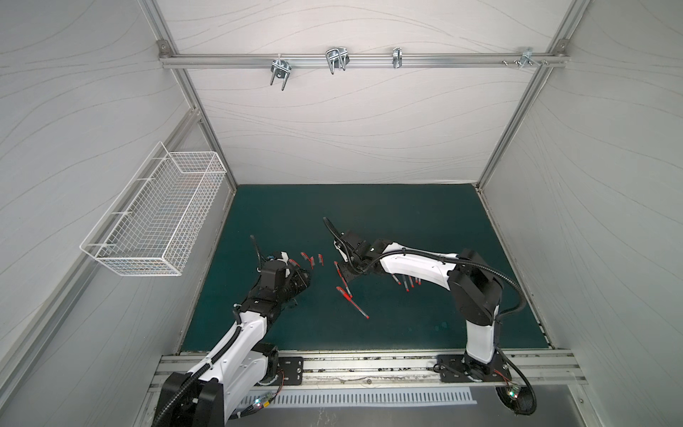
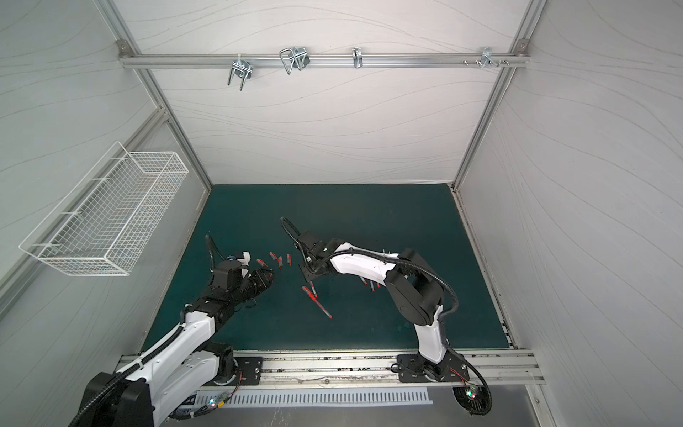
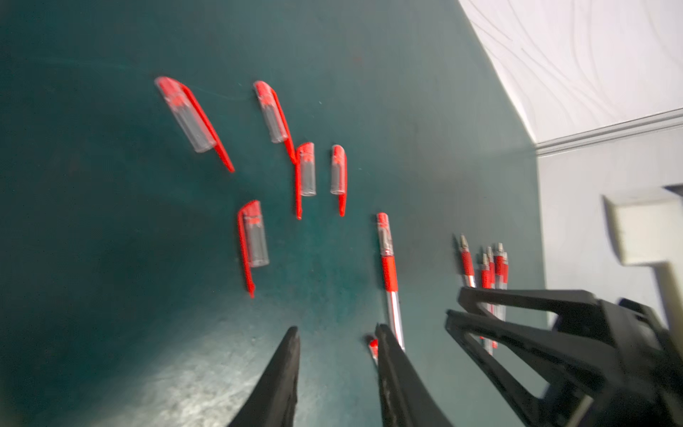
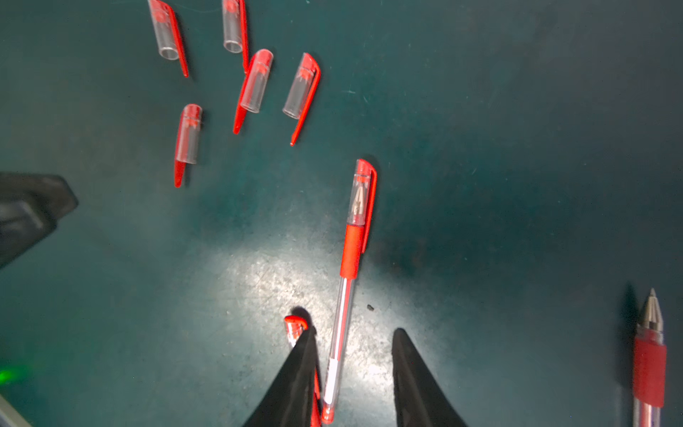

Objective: Remove pen caps from pens
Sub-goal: Pick up the pen from the center of the table.

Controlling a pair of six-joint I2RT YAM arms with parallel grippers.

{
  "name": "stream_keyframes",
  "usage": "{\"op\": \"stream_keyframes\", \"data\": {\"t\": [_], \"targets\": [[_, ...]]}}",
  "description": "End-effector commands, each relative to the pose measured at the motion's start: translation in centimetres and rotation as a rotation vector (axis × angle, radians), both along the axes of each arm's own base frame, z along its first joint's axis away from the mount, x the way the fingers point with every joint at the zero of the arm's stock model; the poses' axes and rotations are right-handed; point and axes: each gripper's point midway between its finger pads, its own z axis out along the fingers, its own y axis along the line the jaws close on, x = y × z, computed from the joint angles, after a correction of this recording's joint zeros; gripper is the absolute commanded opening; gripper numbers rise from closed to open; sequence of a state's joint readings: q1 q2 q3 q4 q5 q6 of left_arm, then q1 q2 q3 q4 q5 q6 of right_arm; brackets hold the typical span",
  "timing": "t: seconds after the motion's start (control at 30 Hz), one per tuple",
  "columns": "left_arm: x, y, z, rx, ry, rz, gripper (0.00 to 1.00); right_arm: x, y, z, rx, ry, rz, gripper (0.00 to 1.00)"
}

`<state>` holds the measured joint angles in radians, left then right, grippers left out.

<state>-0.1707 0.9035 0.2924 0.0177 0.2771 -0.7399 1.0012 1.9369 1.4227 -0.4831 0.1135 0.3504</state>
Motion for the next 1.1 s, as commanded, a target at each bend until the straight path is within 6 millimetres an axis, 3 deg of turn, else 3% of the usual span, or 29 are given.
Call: {"op": "stream_keyframes", "data": {"t": [0.0,0.5,1.07], "targets": [[1.1,-0.9,2.4,-0.076,-0.094,-0.024,0.33,-0.3,-0.4,-1.1,-0.058,0.019,-0.009,0.35],[1.1,0.0,1.9,-0.043,-0.067,0.011,0.37,-0.8,0.4,-4.1,-0.104,0.071,0.014,0.34],[1.2,0.0,1.5,-0.037,-0.047,0.007,0.38,-1.5,0.3,-6.3,-0.172,0.085,0.020,0.21]]}}
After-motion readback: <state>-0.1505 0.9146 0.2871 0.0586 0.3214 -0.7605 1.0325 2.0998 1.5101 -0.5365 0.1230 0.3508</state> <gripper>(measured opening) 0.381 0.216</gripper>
